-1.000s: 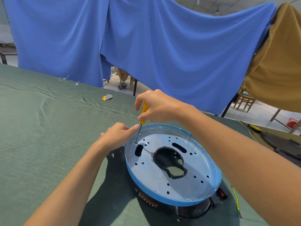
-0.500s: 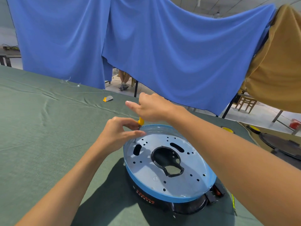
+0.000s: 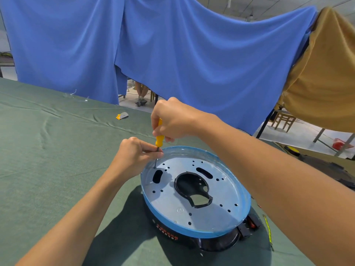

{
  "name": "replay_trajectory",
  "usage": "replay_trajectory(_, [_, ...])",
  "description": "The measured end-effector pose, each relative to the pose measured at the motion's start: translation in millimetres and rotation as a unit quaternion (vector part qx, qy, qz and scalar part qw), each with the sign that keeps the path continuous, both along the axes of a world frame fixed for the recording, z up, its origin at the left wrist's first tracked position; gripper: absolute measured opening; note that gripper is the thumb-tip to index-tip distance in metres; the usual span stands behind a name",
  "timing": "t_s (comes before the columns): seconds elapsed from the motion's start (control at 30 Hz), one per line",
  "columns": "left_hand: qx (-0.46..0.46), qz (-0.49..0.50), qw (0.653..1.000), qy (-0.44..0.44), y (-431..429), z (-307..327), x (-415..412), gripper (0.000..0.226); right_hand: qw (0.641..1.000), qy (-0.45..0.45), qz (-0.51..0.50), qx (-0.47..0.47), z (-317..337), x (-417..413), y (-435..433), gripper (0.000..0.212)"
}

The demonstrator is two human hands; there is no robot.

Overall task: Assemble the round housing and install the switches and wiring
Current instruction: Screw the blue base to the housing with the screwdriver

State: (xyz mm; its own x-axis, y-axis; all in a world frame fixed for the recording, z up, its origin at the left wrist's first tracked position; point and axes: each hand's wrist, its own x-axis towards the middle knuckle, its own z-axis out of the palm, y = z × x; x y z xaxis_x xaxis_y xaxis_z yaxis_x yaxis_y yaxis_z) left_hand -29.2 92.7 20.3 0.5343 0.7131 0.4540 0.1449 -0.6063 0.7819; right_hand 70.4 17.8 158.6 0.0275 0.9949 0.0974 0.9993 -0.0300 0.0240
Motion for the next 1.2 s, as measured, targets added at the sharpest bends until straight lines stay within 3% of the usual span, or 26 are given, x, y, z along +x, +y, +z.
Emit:
replay_trajectory(0.3, [0.027, -0.037, 0.998, 0.052, -3, 2, 0, 0.011, 0.993, 0.051, -0.105, 0.003, -16, 7, 7, 0.031])
replay_trajectory(0.43, [0.021, -0.040, 0.998, 0.054, -4, 1, 1, 0.014, 0.995, 0.003, -0.099, -0.012, -15, 6, 6, 0.036])
replay_trajectory(0.63, [0.012, -0.053, 0.997, 0.063, -2, 1, -3, 0.016, 0.998, -0.021, -0.023, -0.052, 0, 2, 3, 0.006])
replay_trajectory(0.8, [-0.002, -0.062, 0.997, 0.052, -2, 0, -3, 0.013, 0.998, -0.014, -0.046, -0.031, -6, 2, 5, 0.027])
replay_trajectory(0.9, [-0.023, -0.018, 1.000, 0.009, -4, 0, -2, 0.014, 0.997, -0.043, -0.068, -0.022, -8, -3, 8, 0.026])
replay_trajectory(1.0, [-0.011, 0.030, 0.999, 0.029, -3, 0, -1, 0.008, 0.994, -0.063, -0.085, -0.040, -9, -10, 10, 0.026])
replay_trajectory(1.2, [0.014, 0.001, 0.997, 0.074, -1, 1, -3, 0.013, 0.995, -0.024, -0.084, -0.055, -5, -13, 9, 0.033])
